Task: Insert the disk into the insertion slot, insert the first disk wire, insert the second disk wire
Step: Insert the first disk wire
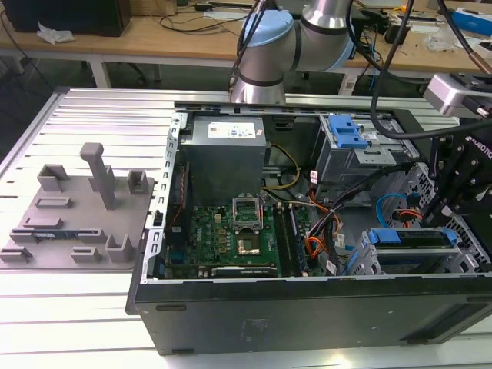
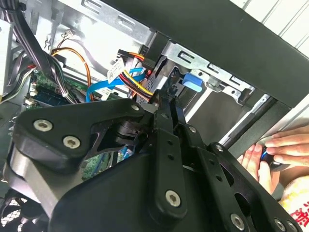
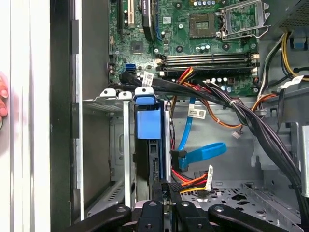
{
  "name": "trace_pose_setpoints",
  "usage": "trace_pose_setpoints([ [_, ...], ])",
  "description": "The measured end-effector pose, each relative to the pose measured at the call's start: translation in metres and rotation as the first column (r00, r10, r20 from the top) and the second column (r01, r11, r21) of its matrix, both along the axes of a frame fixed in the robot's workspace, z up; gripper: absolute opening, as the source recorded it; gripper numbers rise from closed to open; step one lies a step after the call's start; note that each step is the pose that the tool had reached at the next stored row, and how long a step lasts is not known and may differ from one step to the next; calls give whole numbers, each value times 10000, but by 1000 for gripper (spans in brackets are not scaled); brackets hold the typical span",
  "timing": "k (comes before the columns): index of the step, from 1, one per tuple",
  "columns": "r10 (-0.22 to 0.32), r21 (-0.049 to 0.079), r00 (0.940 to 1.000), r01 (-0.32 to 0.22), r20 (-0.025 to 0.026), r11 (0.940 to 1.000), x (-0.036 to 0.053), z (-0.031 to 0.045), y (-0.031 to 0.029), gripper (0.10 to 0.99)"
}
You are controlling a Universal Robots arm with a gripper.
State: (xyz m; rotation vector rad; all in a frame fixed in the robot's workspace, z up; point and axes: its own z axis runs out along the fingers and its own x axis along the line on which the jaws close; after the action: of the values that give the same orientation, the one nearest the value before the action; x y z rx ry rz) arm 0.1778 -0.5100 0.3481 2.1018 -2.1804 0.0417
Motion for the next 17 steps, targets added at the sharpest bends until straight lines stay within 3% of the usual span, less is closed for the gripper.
trace_pose_setpoints([
  [17,-269,-3,9996,269,-22,9996,2,-1,-32,165],
])
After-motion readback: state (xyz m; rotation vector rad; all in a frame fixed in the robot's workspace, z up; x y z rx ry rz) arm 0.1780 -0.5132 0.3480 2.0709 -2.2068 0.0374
